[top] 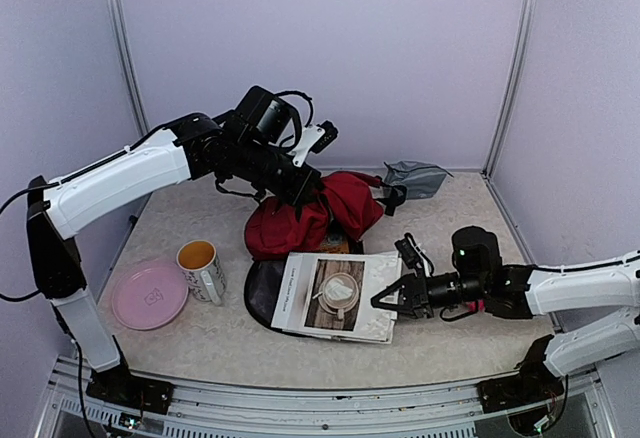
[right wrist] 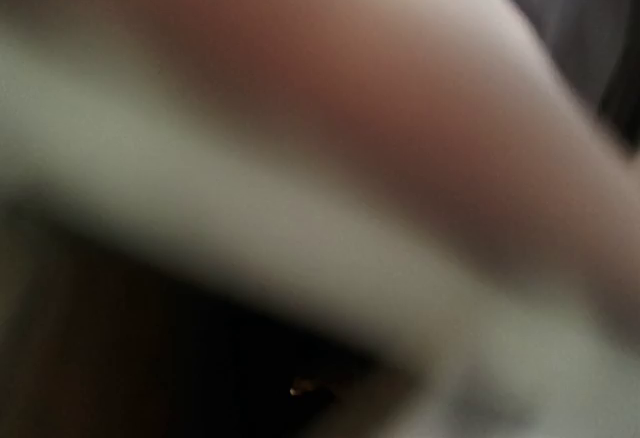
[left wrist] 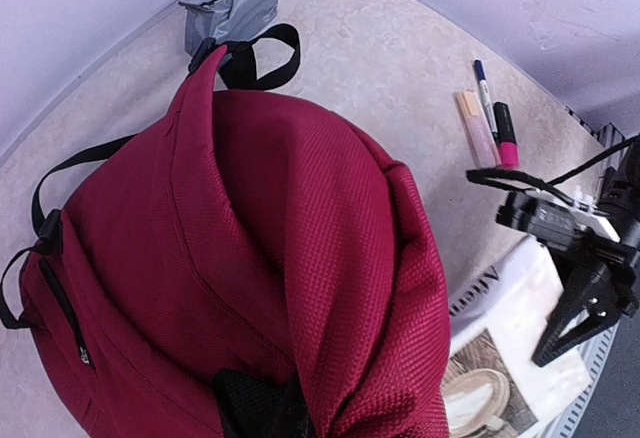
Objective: Pack the student bag
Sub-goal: Place the book in the largest pocket of the bag.
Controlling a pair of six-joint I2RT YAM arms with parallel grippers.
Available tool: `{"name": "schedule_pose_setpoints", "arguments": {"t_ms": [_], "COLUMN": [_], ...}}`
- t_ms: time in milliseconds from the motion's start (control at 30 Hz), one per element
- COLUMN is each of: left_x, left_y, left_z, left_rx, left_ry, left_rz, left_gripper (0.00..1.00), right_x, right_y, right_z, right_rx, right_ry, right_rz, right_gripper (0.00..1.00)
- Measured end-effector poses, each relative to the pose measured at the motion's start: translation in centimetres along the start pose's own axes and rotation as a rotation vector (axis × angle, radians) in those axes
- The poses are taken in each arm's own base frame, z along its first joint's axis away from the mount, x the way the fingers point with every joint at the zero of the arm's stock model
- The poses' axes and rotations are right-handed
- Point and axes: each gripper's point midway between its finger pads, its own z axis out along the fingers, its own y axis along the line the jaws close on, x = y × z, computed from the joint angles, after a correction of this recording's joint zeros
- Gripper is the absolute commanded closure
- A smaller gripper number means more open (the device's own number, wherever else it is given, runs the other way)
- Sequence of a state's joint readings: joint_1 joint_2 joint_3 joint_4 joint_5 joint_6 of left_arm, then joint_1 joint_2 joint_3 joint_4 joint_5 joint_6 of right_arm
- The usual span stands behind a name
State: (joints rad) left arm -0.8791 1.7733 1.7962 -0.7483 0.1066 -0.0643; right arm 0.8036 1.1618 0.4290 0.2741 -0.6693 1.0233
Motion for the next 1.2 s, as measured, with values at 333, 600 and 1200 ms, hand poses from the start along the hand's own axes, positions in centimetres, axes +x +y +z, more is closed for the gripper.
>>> {"name": "schedule_pose_setpoints", "arguments": {"t_ms": [333,600,1200], "left_x": [-0.8,-0.4,-1.6], "left_y": [-3.7,-5.5,-9.2], "left_z": [-3.3,-4.5,-5.3], "left_rx": [0.106,0.153,0.362], "left_ry": [-0.058,-0.064,-0.119], "left_rz": [0.031,0.051,0.022], "left_gripper": [1.00,1.00,1.00], "right_x": [-6.1,-7.9,-14.1], "right_y": [-1.7,-2.8,-4.5], "right_z": [1.9,-1.3,-0.7], "right_rx": [0.045,0.076,0.305], "right_ry": [-0.302,-0.545,-0.749], "right_rz": [0.211,0.359,0.240], "right_gripper": [1.00,1.00,0.83]}}
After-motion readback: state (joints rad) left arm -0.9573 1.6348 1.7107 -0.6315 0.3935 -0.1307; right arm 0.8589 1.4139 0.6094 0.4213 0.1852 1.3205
